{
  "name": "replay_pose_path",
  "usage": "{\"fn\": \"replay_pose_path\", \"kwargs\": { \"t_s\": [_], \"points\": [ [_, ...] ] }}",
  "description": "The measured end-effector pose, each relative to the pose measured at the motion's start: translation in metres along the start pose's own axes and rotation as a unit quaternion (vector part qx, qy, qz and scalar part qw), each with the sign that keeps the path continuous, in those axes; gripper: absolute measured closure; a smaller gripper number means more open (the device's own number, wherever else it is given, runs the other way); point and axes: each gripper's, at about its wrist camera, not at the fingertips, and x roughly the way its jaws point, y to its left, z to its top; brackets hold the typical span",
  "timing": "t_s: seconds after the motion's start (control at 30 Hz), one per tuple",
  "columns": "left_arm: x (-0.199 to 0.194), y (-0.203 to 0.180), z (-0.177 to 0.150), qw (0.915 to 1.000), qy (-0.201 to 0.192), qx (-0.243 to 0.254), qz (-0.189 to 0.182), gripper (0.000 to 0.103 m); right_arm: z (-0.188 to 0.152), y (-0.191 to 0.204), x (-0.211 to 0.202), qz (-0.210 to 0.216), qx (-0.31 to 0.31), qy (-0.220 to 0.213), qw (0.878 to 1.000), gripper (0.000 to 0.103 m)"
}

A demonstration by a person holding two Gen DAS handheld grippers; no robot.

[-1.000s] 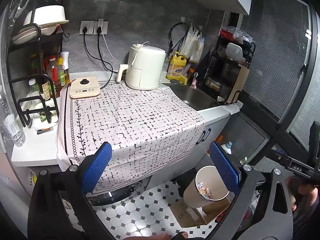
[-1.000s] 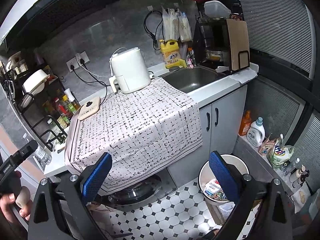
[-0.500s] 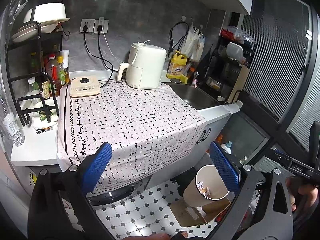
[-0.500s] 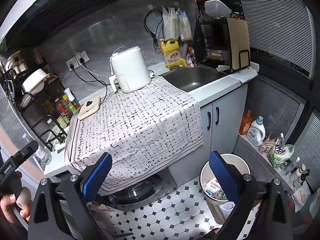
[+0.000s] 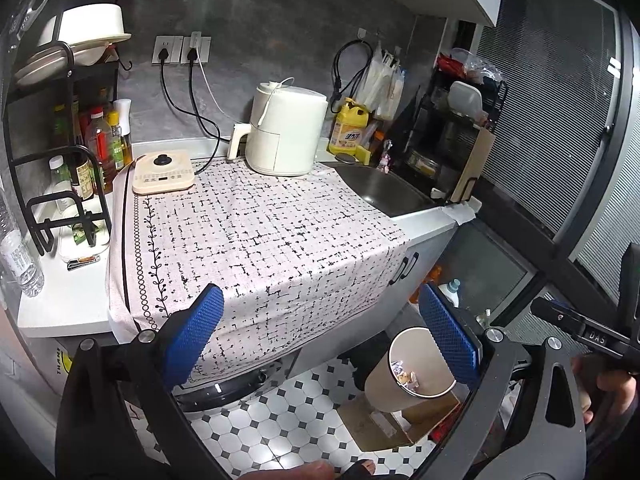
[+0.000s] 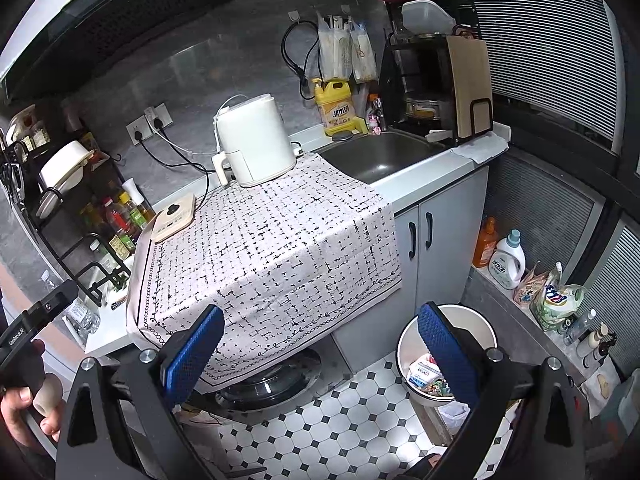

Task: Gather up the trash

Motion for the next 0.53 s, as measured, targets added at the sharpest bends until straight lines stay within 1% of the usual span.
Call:
{"fn": "replay_pose_path", "kwargs": {
  "t_s": [0.2, 0.43, 0.53],
  "points": [
    [-0.002, 0.001, -0.004, 1.0, 0.001, 0.005, 0.004, 0.006, -0.005, 0.0, -0.001, -0.003, 0.003, 0.003, 1.0, 0.008],
    [0.003, 0.005, -0.008, 0.9998, 0.012, 0.009, -0.012, 0.006, -0.016, 0.0, -0.006, -0.016, 0.01, 0.007, 1.0, 0.008],
    [0.008, 0.008, -0.007, 0.9996, 0.018, 0.001, -0.02, 0.006, -0.017, 0.0, -0.009, -0.023, 0.01, 0.011, 1.0, 0.008]
  ]
}}
